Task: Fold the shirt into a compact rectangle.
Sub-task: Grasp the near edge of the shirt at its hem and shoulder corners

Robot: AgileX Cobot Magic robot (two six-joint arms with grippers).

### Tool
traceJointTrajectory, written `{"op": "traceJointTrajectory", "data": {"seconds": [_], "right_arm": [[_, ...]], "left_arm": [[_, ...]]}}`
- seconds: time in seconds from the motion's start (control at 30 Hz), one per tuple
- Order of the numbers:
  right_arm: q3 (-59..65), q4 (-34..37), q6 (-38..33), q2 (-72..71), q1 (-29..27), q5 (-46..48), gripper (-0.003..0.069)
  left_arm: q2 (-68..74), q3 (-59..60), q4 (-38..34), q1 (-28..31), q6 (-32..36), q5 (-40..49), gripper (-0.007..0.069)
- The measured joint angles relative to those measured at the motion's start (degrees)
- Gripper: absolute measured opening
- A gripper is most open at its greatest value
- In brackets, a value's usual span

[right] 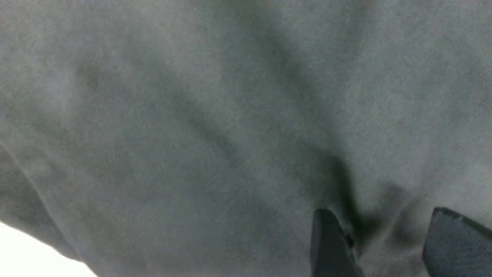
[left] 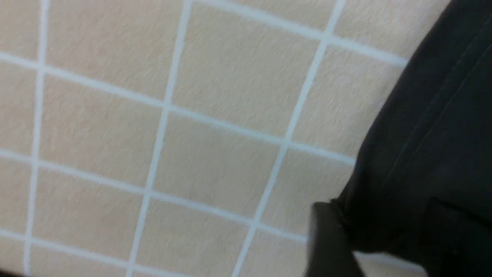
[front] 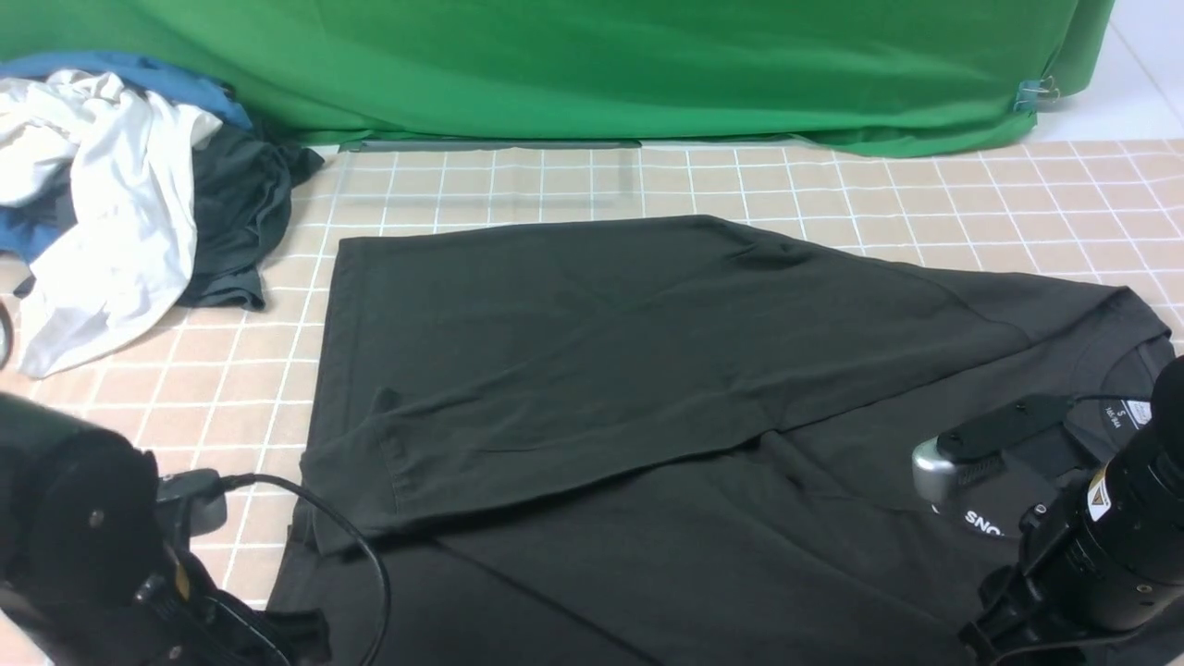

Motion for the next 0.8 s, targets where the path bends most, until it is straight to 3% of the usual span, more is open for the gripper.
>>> {"op": "traceJointTrajectory", "data": {"seconds": [0.13,0.33,0.43,0.57,0.6,0.67,0.8], "right_arm": [[0.0,0.0,0.0,0.0,0.0,0.0,0.0374],[0.0,0.0,-0.1,0.0,0.0,0.0,0.0374],[0.0,0.0,-0.1,0.0,0.0,0.0,0.0374],[0.0,0.0,-0.1,0.0,0.0,0.0,0.0374],[0.0,0.0,-0.1,0.0,0.0,0.0,0.0374],[0.0,0.0,-0.1,0.0,0.0,0.0,0.0374],[0.0,0.0,-0.1,0.0,0.0,0.0,0.0374]], "left_arm": [[0.4,1.5,-0.1,0.0,0.0,-2.0,0.0503],[4.6,2.0,-0.7,0.0,0.1,-2.9,0.0505],[6.2,1.4,-2.0,0.0,0.4,-3.0,0.0412],[6.6,1.2,-3.3,0.0,1.7,-3.5,0.0202],[6.3,1.2,-3.3,0.0,2.2,-3.3,0.0119],[5.2,1.4,-3.0,0.0,2.5,-2.0,0.0045],[0.6,1.5,-2.9,0.0,1.4,5.1,0.0030]]}}
